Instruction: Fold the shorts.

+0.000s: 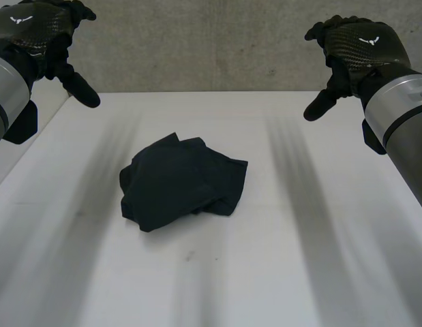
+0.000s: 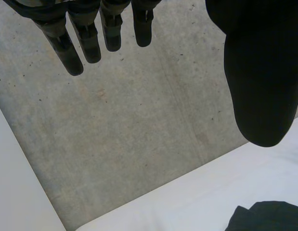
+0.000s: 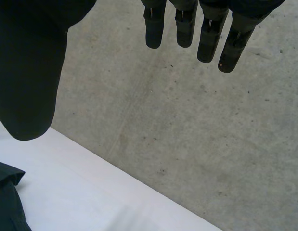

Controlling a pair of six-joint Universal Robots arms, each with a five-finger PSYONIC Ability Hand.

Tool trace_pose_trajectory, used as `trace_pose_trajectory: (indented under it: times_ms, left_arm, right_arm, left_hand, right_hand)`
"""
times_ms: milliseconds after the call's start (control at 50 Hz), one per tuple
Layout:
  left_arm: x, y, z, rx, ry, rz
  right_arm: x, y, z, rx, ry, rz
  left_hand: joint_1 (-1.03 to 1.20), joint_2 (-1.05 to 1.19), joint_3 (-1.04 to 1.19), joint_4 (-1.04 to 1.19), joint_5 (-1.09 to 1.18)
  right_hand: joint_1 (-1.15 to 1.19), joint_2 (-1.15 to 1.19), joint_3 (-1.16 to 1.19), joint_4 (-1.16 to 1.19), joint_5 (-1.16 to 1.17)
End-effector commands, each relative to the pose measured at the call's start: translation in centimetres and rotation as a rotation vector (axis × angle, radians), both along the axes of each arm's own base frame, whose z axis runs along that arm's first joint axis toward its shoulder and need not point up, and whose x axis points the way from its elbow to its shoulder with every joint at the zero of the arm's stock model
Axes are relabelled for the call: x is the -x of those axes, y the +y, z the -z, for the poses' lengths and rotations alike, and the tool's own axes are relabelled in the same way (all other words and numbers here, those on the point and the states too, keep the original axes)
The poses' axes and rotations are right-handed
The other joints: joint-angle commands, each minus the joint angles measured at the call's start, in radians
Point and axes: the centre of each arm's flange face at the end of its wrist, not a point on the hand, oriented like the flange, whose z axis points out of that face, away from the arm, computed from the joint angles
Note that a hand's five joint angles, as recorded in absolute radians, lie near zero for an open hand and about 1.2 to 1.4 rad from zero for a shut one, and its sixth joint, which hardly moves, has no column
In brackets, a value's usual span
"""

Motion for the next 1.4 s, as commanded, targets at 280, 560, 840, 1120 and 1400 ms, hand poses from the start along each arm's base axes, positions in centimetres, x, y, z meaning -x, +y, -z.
trace_pose_trajectory:
  times_ms: [280, 560, 840, 1120, 1400]
  left_arm:
    - [4.1, -0.5, 8.2, -0.164, -0.168, 0.123]
    - [7.3, -3.1, 18.9, -0.245, -0.497, 0.051]
    - [0.3, -11.0, 9.6, 0.014, -0.3, -0.299]
    - [11.6, -1.8, 0.5, 0.365, -0.1, 0.07]
    - [16.7, 10.9, 19.9, -0.136, -0.51, 0.5]
  right_arm:
    - [-0.8, -0.6, 1.9, -0.002, 0.128, -0.045]
    - [-0.8, -0.8, 2.4, 0.011, 0.189, -0.041]
    - [-0.9, -0.8, 1.8, 0.049, 0.226, -0.041]
    - [-1.0, -0.7, 1.3, 0.068, 0.219, -0.042]
    - [0.0, -1.4, 1.0, 0.067, 0.219, -0.009]
  left_hand:
    - [0.019, 0.012, 0.002, 0.012, -0.005]
    - [0.347, 0.34, 0.329, 0.339, 0.323]
    - [1.199, 1.192, 1.182, 1.191, 1.175]
    - [1.199, 1.192, 1.182, 1.191, 1.175]
    - [0.899, 0.892, 0.882, 0.892, 0.875]
  right_hand:
    - [-0.033, -0.049, -0.039, -0.064, -0.074]
    - [-0.033, -0.049, -0.039, -0.064, -0.074]
    - [-0.033, -0.049, -0.039, -0.064, -0.074]
    - [-0.033, -0.049, -0.039, -0.064, -0.074]
    - [-0.033, -0.049, -0.039, -0.064, -0.074]
